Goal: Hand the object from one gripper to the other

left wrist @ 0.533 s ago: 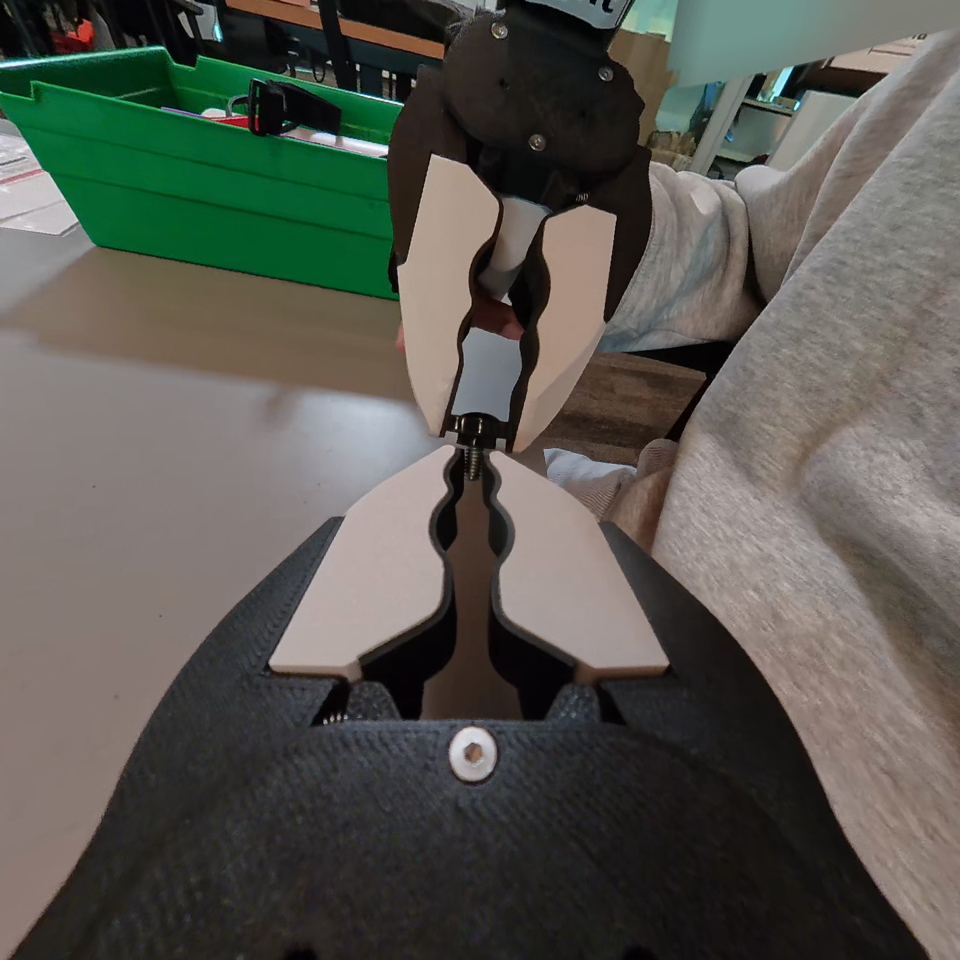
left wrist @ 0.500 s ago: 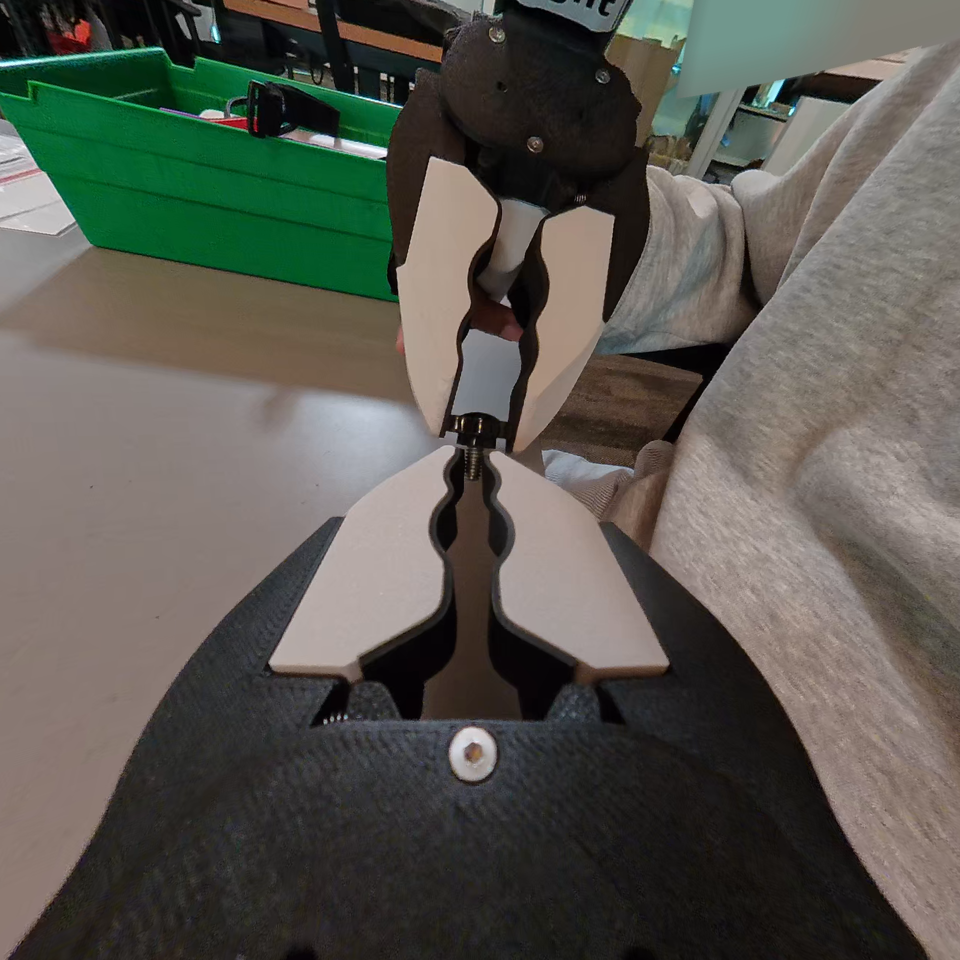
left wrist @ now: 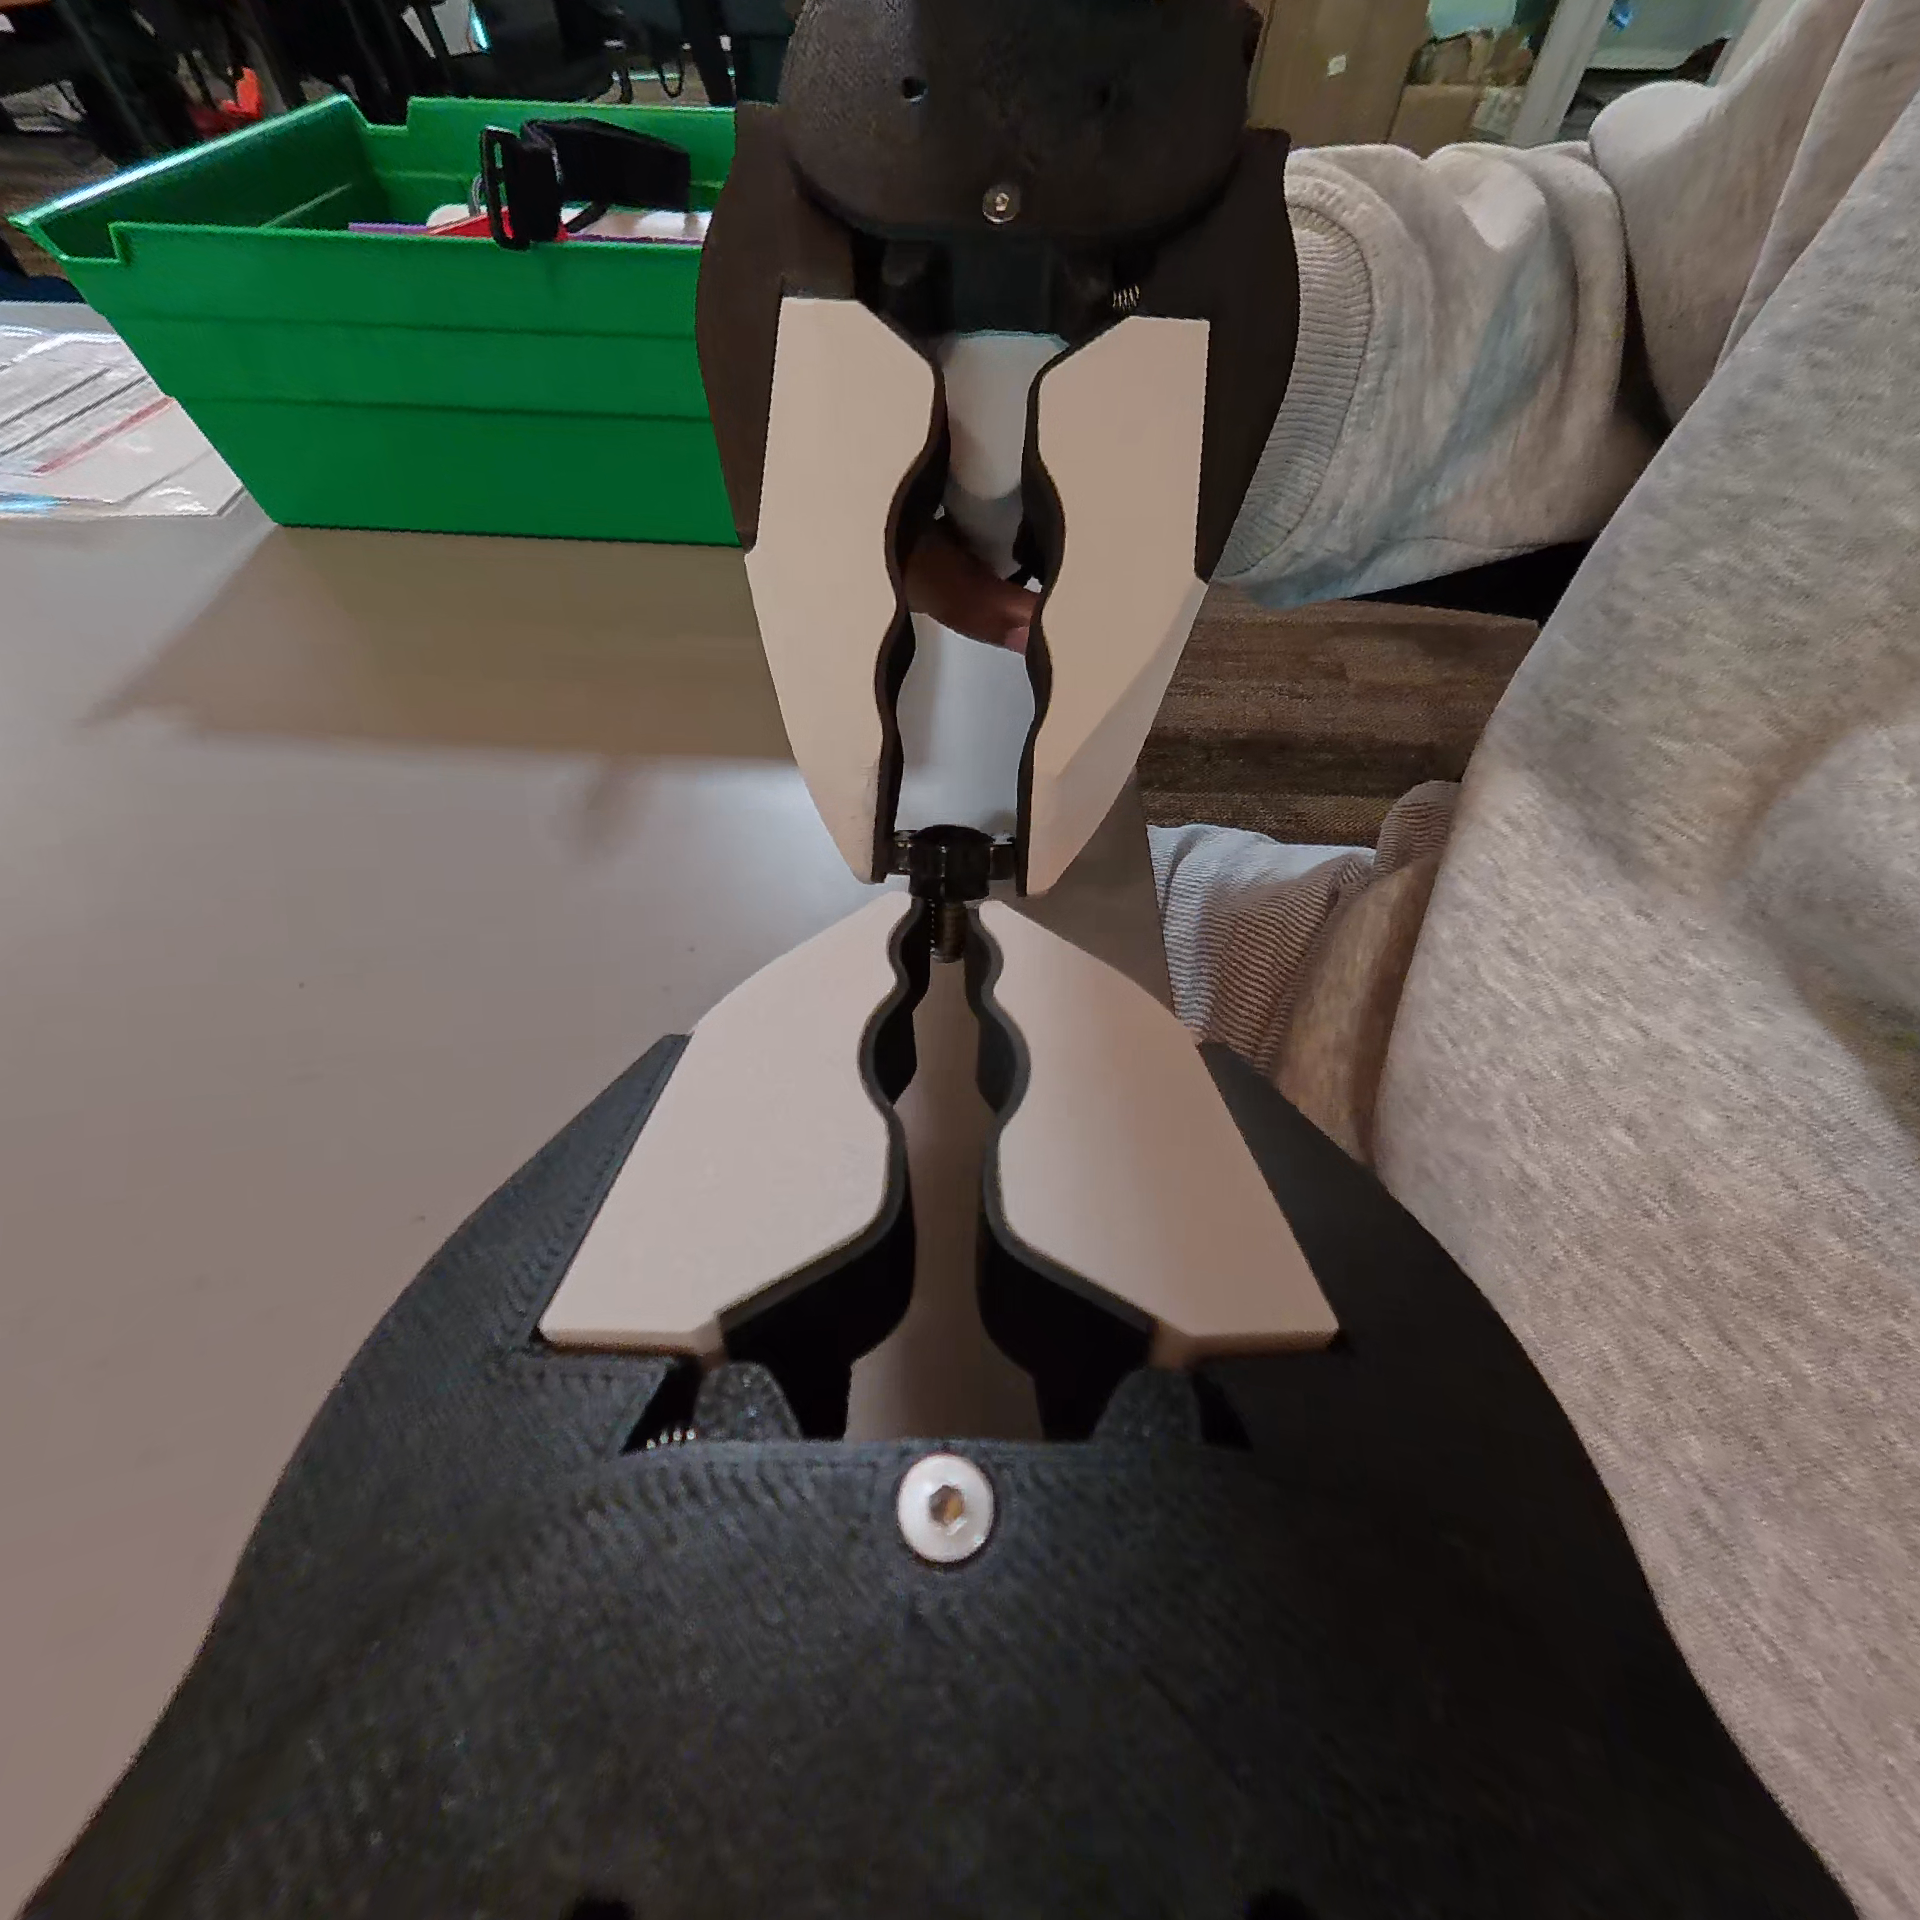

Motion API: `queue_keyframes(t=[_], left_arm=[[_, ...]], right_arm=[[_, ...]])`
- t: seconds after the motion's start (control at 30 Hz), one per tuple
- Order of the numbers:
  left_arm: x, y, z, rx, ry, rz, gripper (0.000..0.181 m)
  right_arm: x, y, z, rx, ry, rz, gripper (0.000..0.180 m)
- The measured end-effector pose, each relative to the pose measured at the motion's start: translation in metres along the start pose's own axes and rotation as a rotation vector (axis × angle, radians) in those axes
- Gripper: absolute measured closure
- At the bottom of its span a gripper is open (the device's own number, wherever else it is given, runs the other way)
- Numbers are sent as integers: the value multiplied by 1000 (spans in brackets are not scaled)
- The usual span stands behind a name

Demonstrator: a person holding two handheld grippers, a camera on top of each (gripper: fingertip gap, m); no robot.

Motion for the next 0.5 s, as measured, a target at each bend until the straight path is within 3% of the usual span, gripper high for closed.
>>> queue_keyframes(t=[0.5], left_arm=[[0,-1,0,-2,-4,16,176]], right_arm=[[2,2,1,-12,13,-7,157]])
Point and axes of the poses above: each gripper's, where its closed fingertips meet, x back along the fingers, z out of its top, y = z × x across the jaws, the point moved 9 cm from there along x, back along the fingers
